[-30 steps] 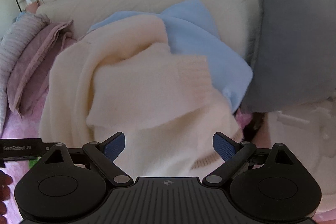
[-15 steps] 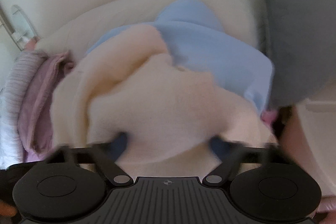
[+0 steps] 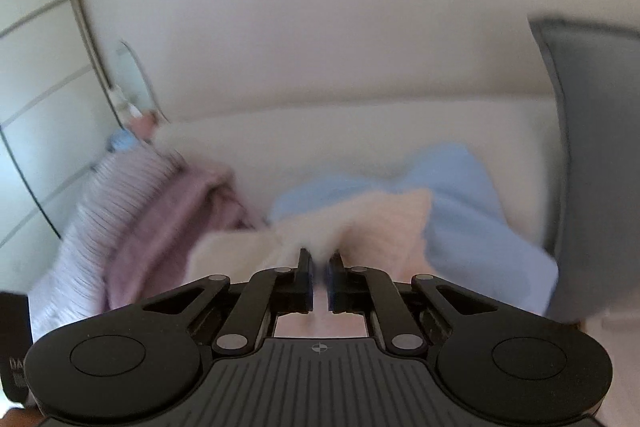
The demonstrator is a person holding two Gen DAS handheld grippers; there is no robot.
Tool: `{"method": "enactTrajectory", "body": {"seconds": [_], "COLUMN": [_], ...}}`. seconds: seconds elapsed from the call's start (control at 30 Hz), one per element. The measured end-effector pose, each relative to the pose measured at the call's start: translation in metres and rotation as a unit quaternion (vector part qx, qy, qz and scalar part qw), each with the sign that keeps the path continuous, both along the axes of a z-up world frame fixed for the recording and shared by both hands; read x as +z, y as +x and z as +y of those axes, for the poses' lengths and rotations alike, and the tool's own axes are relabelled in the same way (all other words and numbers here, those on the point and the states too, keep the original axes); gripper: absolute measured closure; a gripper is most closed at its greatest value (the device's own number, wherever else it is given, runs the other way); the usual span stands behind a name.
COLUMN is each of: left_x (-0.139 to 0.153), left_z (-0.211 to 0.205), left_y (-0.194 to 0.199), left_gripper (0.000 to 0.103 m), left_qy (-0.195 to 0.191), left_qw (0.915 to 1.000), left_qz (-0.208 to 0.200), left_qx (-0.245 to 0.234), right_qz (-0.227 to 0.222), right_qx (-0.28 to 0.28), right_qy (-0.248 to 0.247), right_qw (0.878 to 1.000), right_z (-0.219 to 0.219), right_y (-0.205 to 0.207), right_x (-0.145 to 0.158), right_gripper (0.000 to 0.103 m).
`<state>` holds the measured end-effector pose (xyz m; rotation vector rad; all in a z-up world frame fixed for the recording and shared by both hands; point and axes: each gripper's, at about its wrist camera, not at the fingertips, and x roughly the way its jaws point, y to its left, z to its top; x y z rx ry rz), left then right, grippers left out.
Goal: Fold clothes
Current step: 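Lift the cream sweater with both grippers and drop it on the open bed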
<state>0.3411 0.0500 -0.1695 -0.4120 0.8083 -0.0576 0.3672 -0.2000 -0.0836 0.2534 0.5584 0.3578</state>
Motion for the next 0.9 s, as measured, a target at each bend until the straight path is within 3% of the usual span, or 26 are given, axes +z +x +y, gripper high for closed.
{"method": "enactTrajectory", "body": {"seconds": [0.23,0.47,0.63,0.7,0.77,0.9], "left_x": [0.076,0.147,0.194,0.212,0.231,0.251], "left_z": [0.036,0.096,0.132,0.14,0.149,0.165], "left_y": [-0.084,-0.223,-0.346,-0.396,-0.448,-0.527], "left_gripper": [0.094,0.094,0.094,0.094,0.094,0.094], "left_qy": [-0.004,0.017,0.057,0.081,0.107,0.146], "left_qw": [0.9922,0.9661,0.9367,0.921,0.9044,0.8798], "left_qz": [-0.108,-0.2,-0.252,-0.271,-0.282,-0.273], "left_qx": [0.061,0.162,0.236,0.268,0.302,0.361], "right_qz": [-0.1,-0.178,-0.218,-0.23,-0.228,-0.198], "right_qx": [0.049,0.144,0.227,0.255,0.28,0.334], "right_qy": [0.026,0.083,0.139,0.16,0.182,0.221], "right_qw": [0.993,0.97,0.939,0.925,0.915,0.895], "right_z": [0.031,0.089,0.146,0.168,0.19,0.235], "right_y": [-0.051,-0.122,-0.182,-0.207,-0.231,-0.277], "right_x": [0.07,0.14,0.184,0.198,0.211,0.232], "right_gripper": [0.099,0.099,0.099,0.099,0.1,0.1]}}
